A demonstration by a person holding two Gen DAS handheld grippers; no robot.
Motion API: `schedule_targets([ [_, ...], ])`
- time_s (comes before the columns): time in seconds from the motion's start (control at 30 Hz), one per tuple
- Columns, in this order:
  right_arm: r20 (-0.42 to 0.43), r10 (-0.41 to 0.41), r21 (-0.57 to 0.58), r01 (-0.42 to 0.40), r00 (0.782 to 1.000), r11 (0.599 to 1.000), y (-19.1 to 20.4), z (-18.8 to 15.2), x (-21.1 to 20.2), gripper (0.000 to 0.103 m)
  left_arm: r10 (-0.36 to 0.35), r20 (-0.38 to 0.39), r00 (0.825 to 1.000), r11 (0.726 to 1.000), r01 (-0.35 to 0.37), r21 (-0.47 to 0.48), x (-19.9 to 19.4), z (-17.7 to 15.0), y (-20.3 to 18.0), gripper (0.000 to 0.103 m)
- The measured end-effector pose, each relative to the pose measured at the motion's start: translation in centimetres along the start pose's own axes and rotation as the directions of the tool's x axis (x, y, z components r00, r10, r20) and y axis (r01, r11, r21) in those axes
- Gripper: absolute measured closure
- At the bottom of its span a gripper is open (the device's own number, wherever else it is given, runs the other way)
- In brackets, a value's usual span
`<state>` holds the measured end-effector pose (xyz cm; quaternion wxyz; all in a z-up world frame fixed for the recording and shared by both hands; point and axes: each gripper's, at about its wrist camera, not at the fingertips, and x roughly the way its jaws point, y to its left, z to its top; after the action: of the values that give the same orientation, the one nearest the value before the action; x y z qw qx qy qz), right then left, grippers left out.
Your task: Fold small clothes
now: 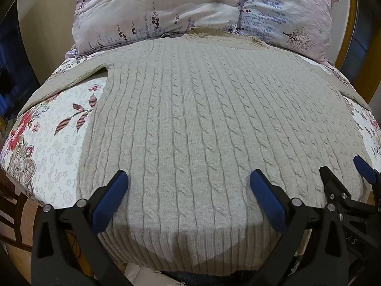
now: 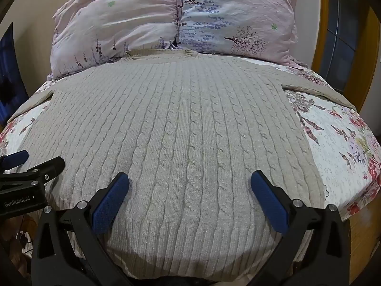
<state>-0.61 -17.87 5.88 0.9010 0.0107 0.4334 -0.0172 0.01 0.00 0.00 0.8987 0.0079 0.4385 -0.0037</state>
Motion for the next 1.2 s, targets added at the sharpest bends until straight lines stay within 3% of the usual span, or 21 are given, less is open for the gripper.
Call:
schedule_targets([
  [1.2, 0.004, 0.003, 0.003, -0.003, 1.000, 1.000, -0.08, -0.45, 0.37, 0.001, 0.001, 0.008, 1.000, 1.000, -0.001, 0.000, -0.03, -0.01, 0.00, 0.002],
])
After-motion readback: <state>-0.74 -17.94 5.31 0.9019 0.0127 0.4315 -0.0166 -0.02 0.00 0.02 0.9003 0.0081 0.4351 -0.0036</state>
